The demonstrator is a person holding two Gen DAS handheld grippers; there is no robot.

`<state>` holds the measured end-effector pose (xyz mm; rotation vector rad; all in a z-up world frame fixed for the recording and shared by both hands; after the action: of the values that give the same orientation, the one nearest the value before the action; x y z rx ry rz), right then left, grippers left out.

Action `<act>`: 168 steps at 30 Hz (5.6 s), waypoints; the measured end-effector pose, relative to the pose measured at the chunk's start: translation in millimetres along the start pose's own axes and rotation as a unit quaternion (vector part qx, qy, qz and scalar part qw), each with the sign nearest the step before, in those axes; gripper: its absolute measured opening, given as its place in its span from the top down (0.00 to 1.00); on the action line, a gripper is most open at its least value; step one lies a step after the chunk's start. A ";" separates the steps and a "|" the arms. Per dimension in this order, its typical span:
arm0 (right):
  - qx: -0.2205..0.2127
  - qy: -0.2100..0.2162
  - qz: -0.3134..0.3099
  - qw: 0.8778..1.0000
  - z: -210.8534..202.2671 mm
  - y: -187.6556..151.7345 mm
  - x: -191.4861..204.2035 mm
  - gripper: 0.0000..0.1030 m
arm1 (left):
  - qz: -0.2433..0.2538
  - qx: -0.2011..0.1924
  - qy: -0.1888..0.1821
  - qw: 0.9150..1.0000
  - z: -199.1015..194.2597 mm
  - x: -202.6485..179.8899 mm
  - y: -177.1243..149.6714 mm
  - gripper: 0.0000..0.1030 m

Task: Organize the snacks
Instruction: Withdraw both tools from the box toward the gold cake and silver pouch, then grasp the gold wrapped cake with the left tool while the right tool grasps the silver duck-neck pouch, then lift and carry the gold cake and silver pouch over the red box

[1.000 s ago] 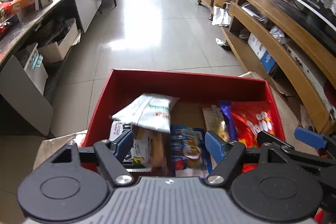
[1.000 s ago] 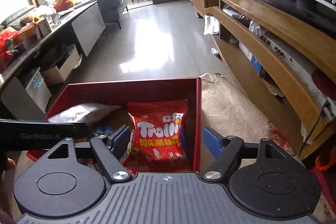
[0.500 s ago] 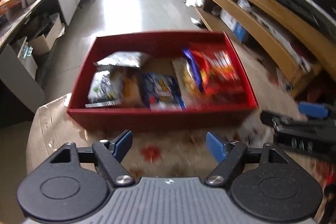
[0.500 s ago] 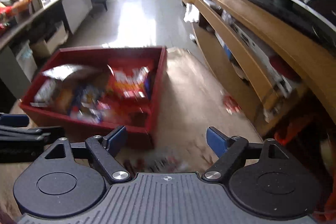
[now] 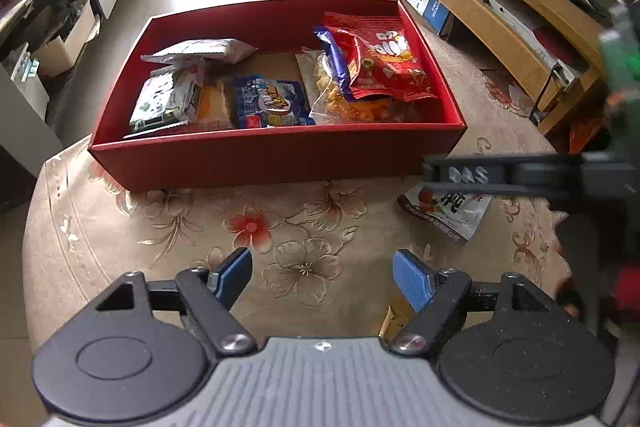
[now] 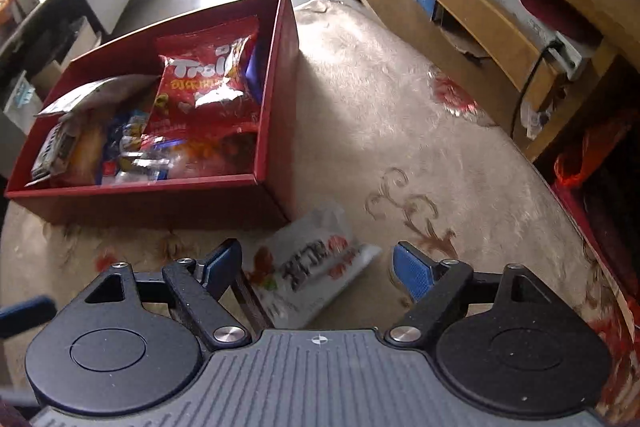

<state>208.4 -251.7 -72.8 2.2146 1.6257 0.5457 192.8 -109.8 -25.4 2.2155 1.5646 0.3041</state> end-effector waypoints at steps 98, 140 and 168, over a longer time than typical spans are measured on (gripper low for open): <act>0.059 0.028 -0.273 0.960 -26.8 -71.7 -28.6 0.28 | 0.224 0.072 -0.036 0.971 44.2 -76.7 -68.3 0.18; -0.024 0.101 -0.134 0.986 -85.4 -64.3 7.9 0.36 | 0.069 0.003 -0.039 0.997 -18.1 -8.1 -30.5 0.64; -0.110 0.147 -0.088 0.979 -91.9 4.9 46.5 0.36 | 0.001 -0.074 -0.008 0.997 -32.6 31.9 45.8 0.64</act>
<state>179.8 -204.6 14.3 1.8755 1.7822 0.9872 229.6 -86.4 22.3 2.1013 1.4810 0.3898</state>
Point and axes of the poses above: each gripper's, at about its wrist camera, not at the fingertips, and z roughly the way its jaws point, x to its left, y to its top, the point moved 6 cm from there along z, roughly the way its jaws point
